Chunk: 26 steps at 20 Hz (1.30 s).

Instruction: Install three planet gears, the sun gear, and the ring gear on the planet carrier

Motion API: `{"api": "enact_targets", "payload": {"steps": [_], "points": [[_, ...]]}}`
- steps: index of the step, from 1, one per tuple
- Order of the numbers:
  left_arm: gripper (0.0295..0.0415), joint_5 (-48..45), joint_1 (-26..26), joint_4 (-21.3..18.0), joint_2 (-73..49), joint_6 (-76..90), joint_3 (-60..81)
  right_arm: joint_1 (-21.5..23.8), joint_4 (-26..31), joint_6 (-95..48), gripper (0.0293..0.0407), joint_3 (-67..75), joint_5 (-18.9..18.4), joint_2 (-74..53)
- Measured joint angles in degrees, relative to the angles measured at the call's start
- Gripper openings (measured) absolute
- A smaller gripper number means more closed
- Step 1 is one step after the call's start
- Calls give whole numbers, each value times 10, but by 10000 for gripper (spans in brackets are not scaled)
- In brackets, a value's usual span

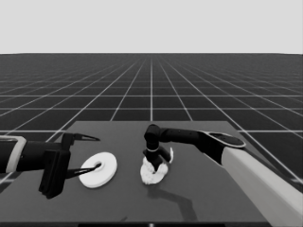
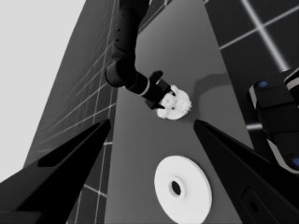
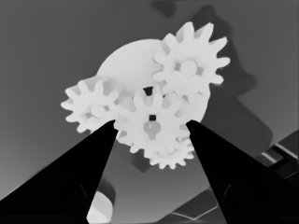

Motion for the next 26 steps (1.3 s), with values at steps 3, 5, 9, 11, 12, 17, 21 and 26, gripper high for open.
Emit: {"api": "enact_targets", "payload": {"steps": [3,5,9,11,12,17,21,26], "points": [[385,0,0,0,0,0,0,0,0,18,310,0,0,0],[385,0,0,0,0,0,0,0,0,30,309,0,0,0],[385,0,0,0,0,0,0,0,0,48,369,0,0,0],[385,0,0,0,0,0,0,0,0,50,383,0,0,0],[385,0,0,0,0,0,0,0,0,50,384,0,0,0],[385,0,0,0,0,0,0,0,0,51,385,0,0,0],[385,0,0,0,0,0,0,174,159,-432,386,69,-47,-15],[385,0,0,0,0,0,0,198,183,-509,385,57,-46,-13]]}}
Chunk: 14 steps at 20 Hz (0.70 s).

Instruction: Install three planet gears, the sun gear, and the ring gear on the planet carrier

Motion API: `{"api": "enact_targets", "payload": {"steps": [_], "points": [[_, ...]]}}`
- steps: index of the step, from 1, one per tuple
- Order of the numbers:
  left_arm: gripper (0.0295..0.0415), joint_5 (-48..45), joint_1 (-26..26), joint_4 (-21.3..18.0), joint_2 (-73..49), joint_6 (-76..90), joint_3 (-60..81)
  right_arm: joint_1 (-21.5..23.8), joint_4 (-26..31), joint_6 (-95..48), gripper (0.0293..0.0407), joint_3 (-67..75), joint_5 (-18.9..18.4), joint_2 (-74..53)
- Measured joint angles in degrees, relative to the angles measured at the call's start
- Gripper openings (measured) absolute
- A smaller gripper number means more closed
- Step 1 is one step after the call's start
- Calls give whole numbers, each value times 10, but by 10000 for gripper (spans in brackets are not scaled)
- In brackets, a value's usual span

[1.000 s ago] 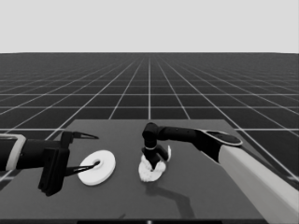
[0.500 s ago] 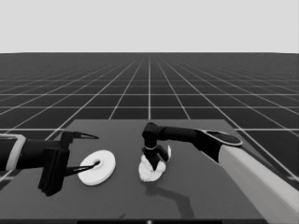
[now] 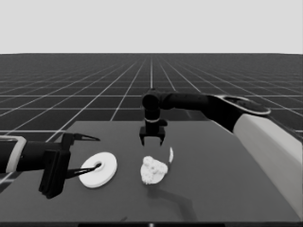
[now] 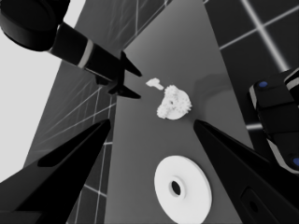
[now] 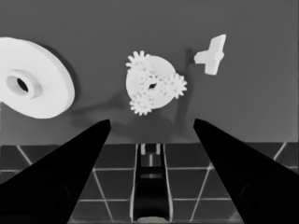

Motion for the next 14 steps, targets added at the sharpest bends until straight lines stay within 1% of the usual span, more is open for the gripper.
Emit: {"api": "enact_targets", "payload": {"steps": [1,2,3,4,5,6,8,11,12,13,14], "points": [[385,0,0,0,0,0,0,1,1,-3,385,0,0,0],[385,0,0,0,0,0,0,-87,-172,-243,406,260,94,-153],[385,0,0,0,0,0,0,-200,-276,-397,395,455,150,-394],[385,0,0,0,0,0,0,-263,-338,-487,388,570,182,-544],[385,0,0,0,0,0,0,-297,-374,-540,386,639,202,-629],[385,0,0,0,0,0,0,-316,-395,-571,385,680,213,-677],[385,0,0,0,0,0,0,-332,-415,-600,385,717,224,-721],[385,0,0,0,0,0,0,-339,-423,-613,385,733,229,-738],[397,236,1,156,67,-278,-70,-339,-424,-614,385,735,229,-740],[410,450,-4,66,169,-540,-163,-340,-425,-615,385,736,230,-741],[401,510,3,-52,235,-657,-279,-340,-425,-615,385,736,230,-741]]}}
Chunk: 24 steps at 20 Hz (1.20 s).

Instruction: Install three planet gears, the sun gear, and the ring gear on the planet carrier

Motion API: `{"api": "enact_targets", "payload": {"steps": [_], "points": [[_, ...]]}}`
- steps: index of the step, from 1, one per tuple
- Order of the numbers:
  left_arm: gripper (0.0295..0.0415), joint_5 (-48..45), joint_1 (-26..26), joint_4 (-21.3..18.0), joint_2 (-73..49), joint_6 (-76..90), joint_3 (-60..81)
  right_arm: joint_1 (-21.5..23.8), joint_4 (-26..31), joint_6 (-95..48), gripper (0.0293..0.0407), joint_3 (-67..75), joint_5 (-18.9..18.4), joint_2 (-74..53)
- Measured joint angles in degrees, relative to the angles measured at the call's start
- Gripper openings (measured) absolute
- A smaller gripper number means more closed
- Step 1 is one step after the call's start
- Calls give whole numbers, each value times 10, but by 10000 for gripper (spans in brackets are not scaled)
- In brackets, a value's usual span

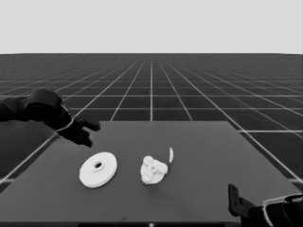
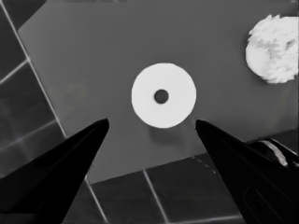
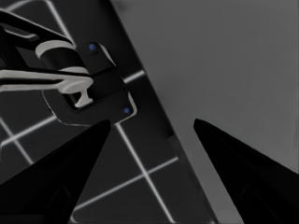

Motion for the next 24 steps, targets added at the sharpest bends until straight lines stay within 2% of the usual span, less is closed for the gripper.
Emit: {"api": "enact_targets", "payload": {"steps": [1,2,3,7,8,9,11,17,18,24], "points": [[393,15,10,-74,36,-49,-94,0,0,0,385,0,0,0],[388,21,17,-117,58,-69,-160,0,0,0,385,1,0,-1],[386,26,22,-142,73,-77,-204,0,0,-1,385,1,0,-1],[385,34,29,-172,95,-80,-271,0,0,-1,385,1,0,-1],[385,-23,109,-94,88,-86,-257,0,0,-1,385,1,0,-1],[385,-57,181,-46,94,-83,-272,0,0,-1,385,1,0,-1],[385,-91,241,-6,114,-69,-315,0,0,-1,385,1,0,-1],[385,-110,266,9,128,-58,-345,0,0,-1,385,1,0,-1],[349,-111,266,10,128,-58,-346,0,0,-1,385,1,0,-1],[348,-111,266,10,129,-57,-347,0,0,-1,385,1,0,-1]]}}
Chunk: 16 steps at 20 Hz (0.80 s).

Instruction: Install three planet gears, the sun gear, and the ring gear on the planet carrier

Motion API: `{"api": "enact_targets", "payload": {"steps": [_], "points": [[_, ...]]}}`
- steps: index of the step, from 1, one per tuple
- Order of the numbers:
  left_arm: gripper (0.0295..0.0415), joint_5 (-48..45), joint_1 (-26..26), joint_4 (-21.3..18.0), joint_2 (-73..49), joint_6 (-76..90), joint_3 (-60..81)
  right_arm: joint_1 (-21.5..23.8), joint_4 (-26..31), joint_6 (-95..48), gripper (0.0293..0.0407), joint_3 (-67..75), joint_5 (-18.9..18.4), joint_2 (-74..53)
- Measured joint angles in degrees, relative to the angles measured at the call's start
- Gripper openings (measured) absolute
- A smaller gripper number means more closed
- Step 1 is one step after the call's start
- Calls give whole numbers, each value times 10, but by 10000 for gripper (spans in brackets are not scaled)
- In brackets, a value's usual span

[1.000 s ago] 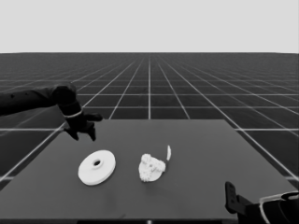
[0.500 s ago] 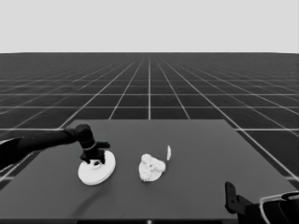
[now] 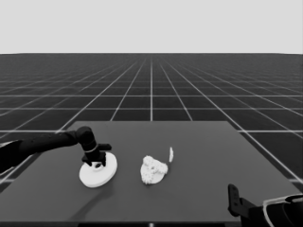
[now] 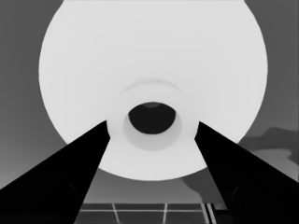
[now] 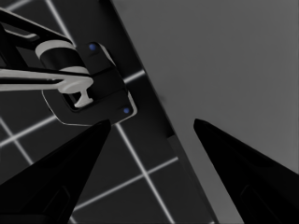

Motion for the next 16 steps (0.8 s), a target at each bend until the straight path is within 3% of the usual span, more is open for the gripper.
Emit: {"api": "enact_targets", "payload": {"steps": [3,5,7,13,14,16], "points": [[348,0,0,0,0,0,0,0,0,0,385,0,0,0],[348,99,-135,-113,-45,-35,97,0,0,0,385,0,0,0],[348,130,-204,-162,-39,-29,84,0,0,0,385,0,0,0],[348,146,-234,-185,-30,-22,65,0,0,0,385,0,0,0],[348,129,-226,-186,37,-200,106,0,0,0,385,0,0,0],[348,118,-216,-178,262,-304,38,0,0,0,385,0,0,0]]}}
